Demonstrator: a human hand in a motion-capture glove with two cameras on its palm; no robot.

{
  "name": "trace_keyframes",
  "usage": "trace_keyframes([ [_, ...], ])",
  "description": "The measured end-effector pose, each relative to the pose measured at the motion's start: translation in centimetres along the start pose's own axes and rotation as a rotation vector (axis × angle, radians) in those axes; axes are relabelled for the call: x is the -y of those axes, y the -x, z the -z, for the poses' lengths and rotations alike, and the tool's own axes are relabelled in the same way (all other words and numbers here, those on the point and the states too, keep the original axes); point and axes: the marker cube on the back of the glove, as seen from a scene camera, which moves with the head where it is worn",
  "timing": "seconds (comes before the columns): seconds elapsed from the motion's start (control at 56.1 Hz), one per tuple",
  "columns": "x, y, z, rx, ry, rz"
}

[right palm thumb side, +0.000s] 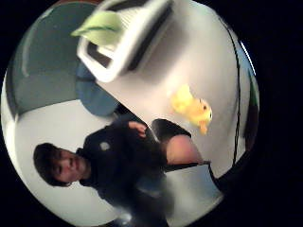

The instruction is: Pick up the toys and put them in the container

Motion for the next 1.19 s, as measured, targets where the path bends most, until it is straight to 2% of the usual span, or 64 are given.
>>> trace_keyframes([
  [0.107, -0.2, 0.4, -4.3, -0.059, 0.140, 0.053],
  [0.321, 0.3, 1.0, -7.4, -0.140, 0.182, 0.069],
  [0.534, 0.9, 2.4, -7.6, -0.206, 0.090, 0.102],
  [0.641, 1.2, 3.1, -6.8, -0.160, 0.040, 0.139],
  [0.766, 1.8, 3.7, -2.9, -0.125, -0.100, 0.140],
  [0.873, 2.7, 2.1, 4.2, -0.237, -0.263, 0.138],
  [0.926, 3.2, 3.8, 8.4, -0.144, -0.365, 0.062],
  [1.033, 3.8, 7.9, 14.0, 0.049, -0.465, 0.172],
  [1.122, 7.2, 8.1, 17.5, 0.186, -0.516, 0.076],
  [1.194, 9.8, 9.4, 17.6, 0.180, -0.540, 0.035],
])
